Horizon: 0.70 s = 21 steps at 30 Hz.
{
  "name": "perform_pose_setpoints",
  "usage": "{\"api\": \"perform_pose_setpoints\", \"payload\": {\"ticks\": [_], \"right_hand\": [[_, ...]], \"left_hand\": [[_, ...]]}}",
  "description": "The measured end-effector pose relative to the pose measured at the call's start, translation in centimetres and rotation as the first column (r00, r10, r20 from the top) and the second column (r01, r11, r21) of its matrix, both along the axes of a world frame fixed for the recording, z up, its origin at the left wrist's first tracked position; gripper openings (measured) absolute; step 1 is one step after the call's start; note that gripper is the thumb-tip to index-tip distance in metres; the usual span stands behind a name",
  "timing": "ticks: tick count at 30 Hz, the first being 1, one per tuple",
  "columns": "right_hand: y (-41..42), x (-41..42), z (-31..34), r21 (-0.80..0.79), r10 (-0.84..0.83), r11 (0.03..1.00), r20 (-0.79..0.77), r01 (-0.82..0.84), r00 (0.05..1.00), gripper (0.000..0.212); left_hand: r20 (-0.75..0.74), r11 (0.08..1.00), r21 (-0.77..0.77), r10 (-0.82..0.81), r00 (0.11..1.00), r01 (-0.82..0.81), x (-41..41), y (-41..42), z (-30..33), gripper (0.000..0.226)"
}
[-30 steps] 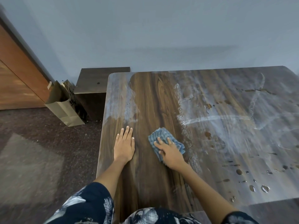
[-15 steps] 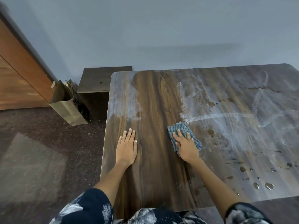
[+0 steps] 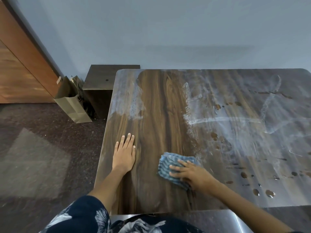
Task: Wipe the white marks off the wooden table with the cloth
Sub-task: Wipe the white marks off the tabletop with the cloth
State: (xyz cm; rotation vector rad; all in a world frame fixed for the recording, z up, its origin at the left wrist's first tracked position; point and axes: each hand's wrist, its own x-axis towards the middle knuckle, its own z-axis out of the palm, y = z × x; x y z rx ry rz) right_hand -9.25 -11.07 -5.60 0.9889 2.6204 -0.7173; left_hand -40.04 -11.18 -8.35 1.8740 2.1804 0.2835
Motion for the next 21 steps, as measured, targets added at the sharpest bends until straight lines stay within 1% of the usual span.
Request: {"api": "perform_pose_setpoints", "payload": {"ticks": [2, 4, 5, 7, 9, 12, 15, 17, 18, 21], "right_hand": [[1.6, 1.3, 0.8, 0.025, -0.127, 0.992, 0.003, 0.127, 0.992, 0.05], [2.4, 0.3, 1.3, 0.013, -0.291, 0.957, -0.036, 0.291, 0.956, 0.046], [2.4, -0.8, 1.5, 0.029, -0.344, 0.938, -0.039, 0.345, 0.938, 0.045], [1.3, -3.6, 1.5, 0.09, -0.365, 0.926, -0.036, 0.366, 0.93, 0.046], [-0.6, -6.0, 1.5, 0.099, -0.269, 0.957, -0.06, 0.274, 0.961, 0.047], [-4.2, -7.3, 1.1, 0.066, -0.025, 0.997, -0.071, 0.029, 0.997, 0.046], [-6.5, -5.1, 0.9, 0.015, 0.125, 0.992, -0.121, -0.124, 0.985, 0.043], [-7.0, -2.4, 1.0, -0.002, 0.226, 0.974, -0.113, -0.228, 0.967, 0.039], [-6.8, -0.8, 1.3, -0.019, 0.229, 0.973, -0.102, -0.232, 0.968, 0.038], [-4.7, 3.1, 2.3, -0.018, 0.13, 0.991, -0.011, -0.13, 0.991, 0.038]], "left_hand": [[-0.002, 0.999, -0.014, 0.033, 0.999, -0.033, 0.5, -0.8, 0.1, 0.049], [-0.003, 0.998, -0.021, 0.061, 0.998, -0.061, 1.2, -1.6, 0.1, 0.05], [-0.005, 0.997, -0.027, 0.073, 0.997, -0.073, 1.4, -2.0, 0.1, 0.05], [-0.014, 0.995, -0.04, 0.095, 0.995, -0.095, 2.0, -2.9, 0.1, 0.05], [-0.022, 0.992, -0.048, 0.113, 0.993, -0.114, 2.5, -3.9, 0.2, 0.05], [-0.035, 0.991, -0.068, 0.117, 0.993, -0.119, 3.2, -5.1, 0.2, 0.051], [-0.038, 0.988, -0.076, 0.129, 0.991, -0.131, 3.6, -6.3, 0.2, 0.05], [-0.045, 0.987, -0.08, 0.139, 0.989, -0.142, 4.0, -7.1, 0.3, 0.05], [-0.048, 0.986, -0.081, 0.142, 0.989, -0.145, 4.1, -7.5, 0.4, 0.051], [-0.053, 0.982, -0.098, 0.155, 0.987, -0.159, 4.8, -8.8, 0.6, 0.051]]}}
